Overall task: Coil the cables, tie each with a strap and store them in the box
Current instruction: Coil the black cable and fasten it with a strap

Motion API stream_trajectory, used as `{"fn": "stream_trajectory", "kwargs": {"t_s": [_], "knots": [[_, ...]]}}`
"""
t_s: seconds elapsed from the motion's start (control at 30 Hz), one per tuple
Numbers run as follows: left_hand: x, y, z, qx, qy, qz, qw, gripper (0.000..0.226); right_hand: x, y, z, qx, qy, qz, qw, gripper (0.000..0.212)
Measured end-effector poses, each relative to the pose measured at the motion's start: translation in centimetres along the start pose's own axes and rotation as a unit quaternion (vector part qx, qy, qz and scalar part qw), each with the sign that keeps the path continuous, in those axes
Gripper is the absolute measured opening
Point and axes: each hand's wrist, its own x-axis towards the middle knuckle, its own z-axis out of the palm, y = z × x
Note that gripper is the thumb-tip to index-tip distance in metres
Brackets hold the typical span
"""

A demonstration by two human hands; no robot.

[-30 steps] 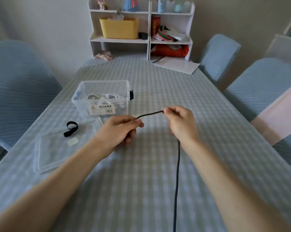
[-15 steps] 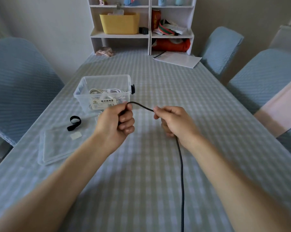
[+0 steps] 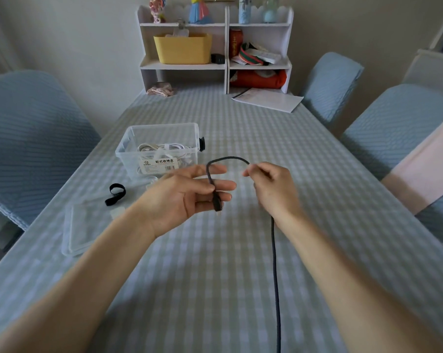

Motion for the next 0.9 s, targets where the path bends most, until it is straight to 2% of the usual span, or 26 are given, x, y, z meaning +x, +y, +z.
{"fn": "stream_trajectory", "kwargs": {"t_s": [0.07, 0.13, 0.23, 0.3, 0.37, 0.43, 0.5, 0.57, 0.63, 0.77, 0.9], "knots": [[0.1, 0.2, 0.3, -0.030, 0.026, -0.019, 0.999, 0.024, -0.1, -0.1, -0.3, -0.065, -0.016, -0.077, 0.995, 0.026], [0.4, 0.2, 0.2, -0.047, 0.091, -0.045, 0.994, 0.027, -0.2, -0.1, -0.5, -0.115, -0.052, -0.126, 0.984, 0.024], [0.7, 0.1, -0.6, -0.059, 0.138, -0.074, 0.986, 0.029, -0.1, 0.2, -0.4, -0.156, -0.081, -0.150, 0.973, 0.027], [0.8, 0.1, -0.7, -0.125, 0.142, -0.079, 0.979, 0.030, -0.1, 0.4, -0.3, -0.158, -0.089, -0.140, 0.973, 0.026], [1.0, 0.1, -0.4, -0.254, 0.153, -0.038, 0.954, 0.033, -0.3, 0.5, 0.0, -0.144, -0.108, -0.129, 0.975, 0.023], [1.4, 0.0, 0.1, -0.367, 0.169, 0.029, 0.914, 0.036, -0.8, 0.4, 0.6, -0.130, -0.143, -0.122, 0.974, 0.020], [1.6, 0.0, 0.2, -0.407, 0.190, 0.074, 0.890, 0.037, -1.2, 0.2, 1.0, -0.108, -0.187, -0.108, 0.971, 0.015], [1.7, -0.1, 0.0, -0.389, 0.217, 0.087, 0.891, 0.035, -1.4, -0.1, 1.1, -0.073, -0.214, -0.089, 0.970, 0.013], [1.5, -0.3, -0.1, -0.333, 0.236, 0.074, 0.910, 0.035, -1.4, -0.4, 1.0, -0.048, -0.216, -0.075, 0.972, 0.018], [1.2, -0.6, 0.4, -0.252, 0.221, 0.063, 0.940, 0.037, -1.4, -0.8, 0.7, -0.009, -0.206, -0.071, 0.976, 0.019], [1.0, -0.7, 1.1, -0.205, 0.203, 0.060, 0.955, 0.036, -1.4, -0.8, 0.5, 0.040, -0.219, -0.056, 0.973, 0.010]]}}
